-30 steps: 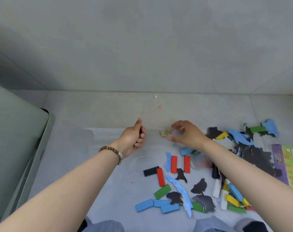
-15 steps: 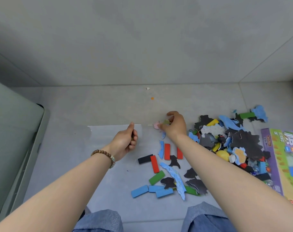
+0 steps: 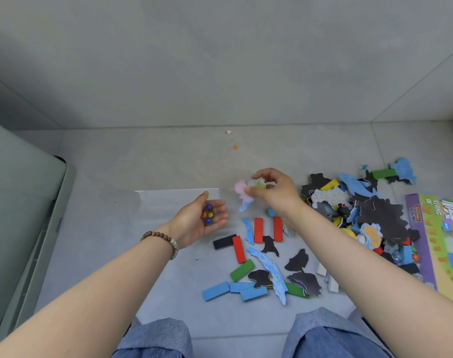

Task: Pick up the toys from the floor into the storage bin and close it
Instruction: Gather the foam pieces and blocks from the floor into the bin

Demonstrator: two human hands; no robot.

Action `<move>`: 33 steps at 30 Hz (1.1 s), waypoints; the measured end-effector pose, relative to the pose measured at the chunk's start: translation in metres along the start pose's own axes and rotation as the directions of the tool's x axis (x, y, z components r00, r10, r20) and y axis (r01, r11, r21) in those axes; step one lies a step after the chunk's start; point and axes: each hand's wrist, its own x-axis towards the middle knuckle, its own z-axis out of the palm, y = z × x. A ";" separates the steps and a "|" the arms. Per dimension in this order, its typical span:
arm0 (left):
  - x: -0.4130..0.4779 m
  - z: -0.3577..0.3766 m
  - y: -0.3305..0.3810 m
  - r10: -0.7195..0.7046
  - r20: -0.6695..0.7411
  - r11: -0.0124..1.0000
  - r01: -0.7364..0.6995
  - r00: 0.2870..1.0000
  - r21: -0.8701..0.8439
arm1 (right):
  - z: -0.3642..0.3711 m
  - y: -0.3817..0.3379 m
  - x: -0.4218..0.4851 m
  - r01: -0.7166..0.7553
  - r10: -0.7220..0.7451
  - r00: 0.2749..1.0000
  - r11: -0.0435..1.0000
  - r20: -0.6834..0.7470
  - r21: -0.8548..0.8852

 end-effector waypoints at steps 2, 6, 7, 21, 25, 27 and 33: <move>-0.002 0.007 0.000 -0.046 0.072 0.998 0.049 0.996 -0.032 | 0.000 -0.013 -0.014 0.009 -0.021 0.993 0.994 0.115 0.108; -0.007 0.024 0.001 -0.120 0.257 0.967 0.172 0.959 -0.188 | -0.011 -0.022 -0.030 0.106 -0.110 0.979 0.994 0.170 0.033; -0.008 0.027 0.001 -0.122 0.268 0.966 0.177 0.956 -0.188 | -0.021 -0.021 -0.031 0.122 -0.122 0.986 0.993 0.116 0.005; 0.001 0.003 -0.012 0.059 0.064 0.998 -0.061 0.996 0.030 | -0.054 0.048 -0.008 0.305 -0.248 0.950 0.602 0.191 -0.738; -0.001 0.001 -0.014 0.063 0.049 0.998 -0.064 0.997 0.018 | -0.049 0.045 -0.004 0.288 -0.270 0.952 0.622 0.146 -0.728; -0.002 0.002 -0.014 0.064 0.056 0.998 -0.065 0.996 0.008 | -0.044 0.044 -0.003 0.283 -0.270 0.953 0.618 0.140 -0.733; -0.009 0.003 -0.015 0.037 0.067 0.998 -0.032 0.997 -0.061 | -0.034 0.044 -0.003 0.292 -0.254 0.953 0.631 0.164 -0.719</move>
